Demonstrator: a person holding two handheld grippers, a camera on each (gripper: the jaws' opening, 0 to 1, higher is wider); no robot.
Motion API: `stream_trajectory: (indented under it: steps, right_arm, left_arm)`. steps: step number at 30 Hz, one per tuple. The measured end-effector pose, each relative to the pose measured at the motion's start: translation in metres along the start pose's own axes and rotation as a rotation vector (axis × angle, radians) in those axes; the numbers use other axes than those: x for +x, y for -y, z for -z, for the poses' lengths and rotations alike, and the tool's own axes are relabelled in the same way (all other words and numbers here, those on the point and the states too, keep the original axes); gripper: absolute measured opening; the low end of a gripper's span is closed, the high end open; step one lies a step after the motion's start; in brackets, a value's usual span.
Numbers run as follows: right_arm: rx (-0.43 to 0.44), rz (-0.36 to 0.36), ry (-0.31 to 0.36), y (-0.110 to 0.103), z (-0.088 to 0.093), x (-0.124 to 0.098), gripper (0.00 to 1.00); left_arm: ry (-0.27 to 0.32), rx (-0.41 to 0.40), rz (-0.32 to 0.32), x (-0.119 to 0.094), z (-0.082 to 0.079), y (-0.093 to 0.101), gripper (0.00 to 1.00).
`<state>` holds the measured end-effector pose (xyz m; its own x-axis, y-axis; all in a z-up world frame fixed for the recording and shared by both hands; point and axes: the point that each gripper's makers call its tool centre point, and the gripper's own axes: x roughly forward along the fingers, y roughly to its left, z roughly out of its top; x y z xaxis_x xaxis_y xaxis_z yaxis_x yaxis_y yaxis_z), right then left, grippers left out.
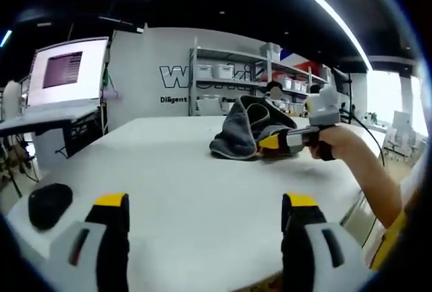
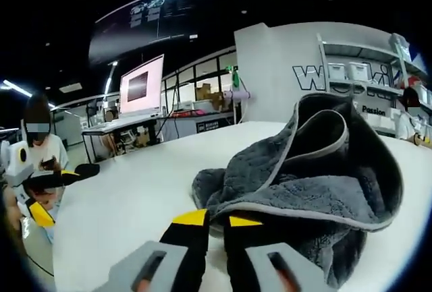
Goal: Fold the towel on the table until its edges align and the towel forms a compact rectangular stack.
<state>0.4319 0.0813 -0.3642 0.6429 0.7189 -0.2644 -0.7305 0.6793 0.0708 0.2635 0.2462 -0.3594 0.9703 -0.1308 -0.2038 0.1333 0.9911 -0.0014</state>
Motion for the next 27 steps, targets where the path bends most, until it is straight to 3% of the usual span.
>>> stream_trajectory:
  steps: [10,19,27]
  right_arm:
    - [-0.03,0.051,0.082,0.015,-0.029,-0.032,0.07]
    - [-0.048,0.197,0.214,0.061,-0.075,-0.088,0.07]
    - [-0.104,0.314,0.257,0.109,-0.106,-0.137,0.07]
  left_arm:
    - [0.001,0.003,0.008,0.002,-0.001,0.003,0.98]
    - [0.005,0.005,0.017,0.002,-0.002,0.007,0.98]
    - [0.015,0.012,0.023,0.001,-0.008,0.011,0.98]
